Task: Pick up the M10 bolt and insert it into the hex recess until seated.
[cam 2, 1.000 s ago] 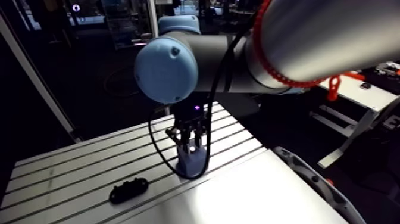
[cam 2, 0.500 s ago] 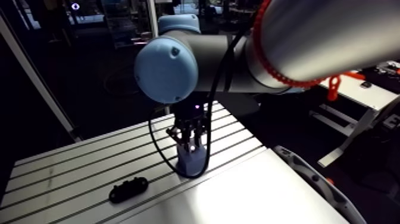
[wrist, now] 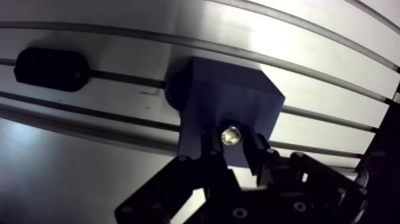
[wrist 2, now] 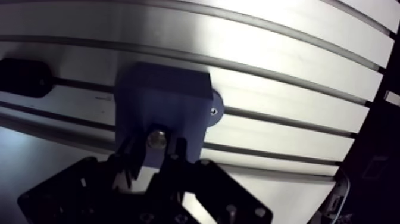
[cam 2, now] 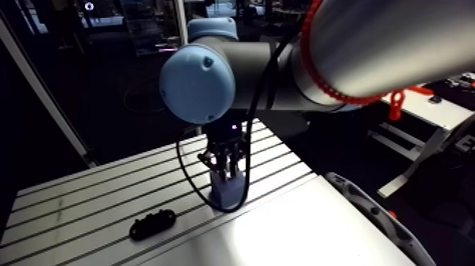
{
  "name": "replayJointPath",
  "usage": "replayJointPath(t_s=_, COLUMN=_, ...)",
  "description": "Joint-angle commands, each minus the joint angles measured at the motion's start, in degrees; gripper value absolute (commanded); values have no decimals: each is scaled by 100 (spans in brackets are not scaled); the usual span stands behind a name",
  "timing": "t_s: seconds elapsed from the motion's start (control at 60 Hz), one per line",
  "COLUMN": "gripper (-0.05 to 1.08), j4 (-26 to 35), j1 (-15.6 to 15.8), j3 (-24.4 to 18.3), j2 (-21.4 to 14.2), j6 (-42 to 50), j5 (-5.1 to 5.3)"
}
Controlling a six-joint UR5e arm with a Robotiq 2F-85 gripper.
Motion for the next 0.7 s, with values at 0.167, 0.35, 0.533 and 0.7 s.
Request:
replayJointPath(t_s=0.167, gripper=69, j4=1, j1=0, j3=7, j2=-8, j6=-5, j5=1)
replayJointPath(t_s=0.35, gripper=71, j4=1, j1=0, j3=-1, j2=-8, j6=-5, j5=1)
replayJointPath(t_s=0.533, gripper=73, j4=1, j1=0, j3=-1, j2=-8, j6=-7, j5=1)
replayJointPath(t_s=0.7, gripper=75, j4=1, j1=0, j3=-8, j2=1, j6=-14, j5=1)
